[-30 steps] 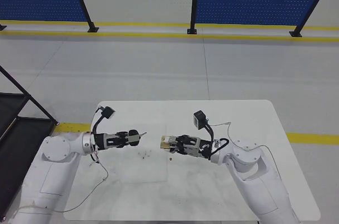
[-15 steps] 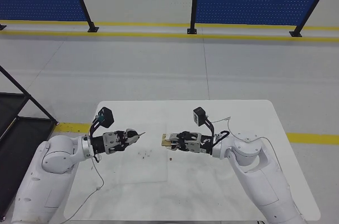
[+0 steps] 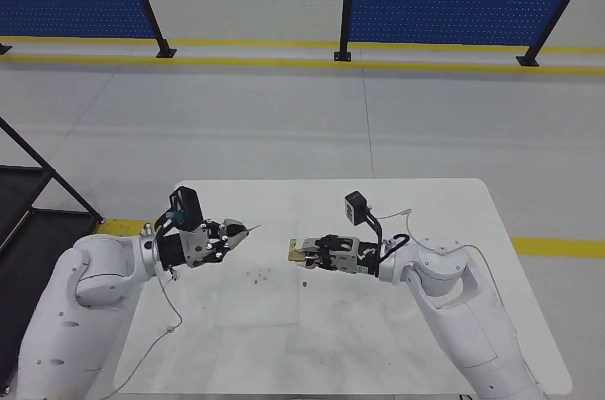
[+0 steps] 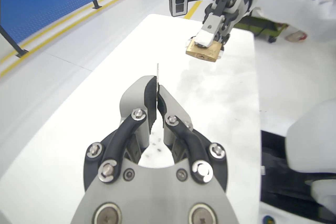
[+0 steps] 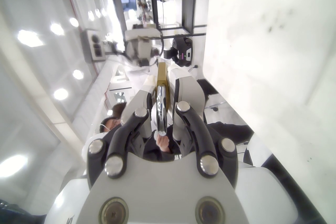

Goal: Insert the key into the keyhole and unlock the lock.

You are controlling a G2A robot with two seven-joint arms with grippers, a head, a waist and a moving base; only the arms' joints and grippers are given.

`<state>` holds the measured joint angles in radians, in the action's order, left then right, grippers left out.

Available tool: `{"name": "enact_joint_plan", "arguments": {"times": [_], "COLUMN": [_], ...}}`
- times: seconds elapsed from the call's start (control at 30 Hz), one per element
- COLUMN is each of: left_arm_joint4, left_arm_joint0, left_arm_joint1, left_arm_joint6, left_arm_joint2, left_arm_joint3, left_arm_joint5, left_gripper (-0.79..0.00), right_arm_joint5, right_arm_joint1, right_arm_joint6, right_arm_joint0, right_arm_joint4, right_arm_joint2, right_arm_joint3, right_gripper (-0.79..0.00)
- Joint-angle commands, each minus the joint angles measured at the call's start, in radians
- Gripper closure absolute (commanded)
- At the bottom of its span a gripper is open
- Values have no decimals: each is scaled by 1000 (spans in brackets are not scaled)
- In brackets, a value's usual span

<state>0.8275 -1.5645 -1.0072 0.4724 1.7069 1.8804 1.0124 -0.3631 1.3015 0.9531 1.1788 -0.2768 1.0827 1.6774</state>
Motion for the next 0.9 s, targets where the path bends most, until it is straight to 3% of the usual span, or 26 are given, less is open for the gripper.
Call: {"name": "enact_joint_plan", "arguments": {"times": [0.0, 0.1, 0.23, 0.33, 0.77, 0.87], "left_arm_joint4": [266, 598, 1100, 1270, 1268, 1384], "left_arm_joint0": [-9, -27, -83, -99, -95, -94], "left_arm_joint1": [-4, -9, 2, 10, 10, 11], "left_arm_joint6": [-178, -462, -884, -1078, -1106, -1131], "left_arm_joint2": [1, -17, -81, -109, -125, -140], "left_arm_joint3": [8, 21, -4, -81, -104, -110], "left_arm_joint5": [0, -64, -336, -495, -525, -679], "left_gripper": [0, 0, 0, 0, 0, 0], "right_arm_joint5": [0, 0, 0, 0, 0, 0], "right_arm_joint1": [0, 0, 0, 0, 0, 0], "right_arm_joint6": [0, 0, 0, 0, 0, 0], "right_arm_joint0": [0, 0, 0, 0, 0, 0], "right_arm_joint4": [0, 0, 0, 0, 0, 0], "right_arm_joint2": [0, 0, 0, 0, 0, 0], "right_arm_joint3": [0, 0, 0, 0, 0, 0], "right_gripper": [0, 0, 0, 0, 0, 0]}}
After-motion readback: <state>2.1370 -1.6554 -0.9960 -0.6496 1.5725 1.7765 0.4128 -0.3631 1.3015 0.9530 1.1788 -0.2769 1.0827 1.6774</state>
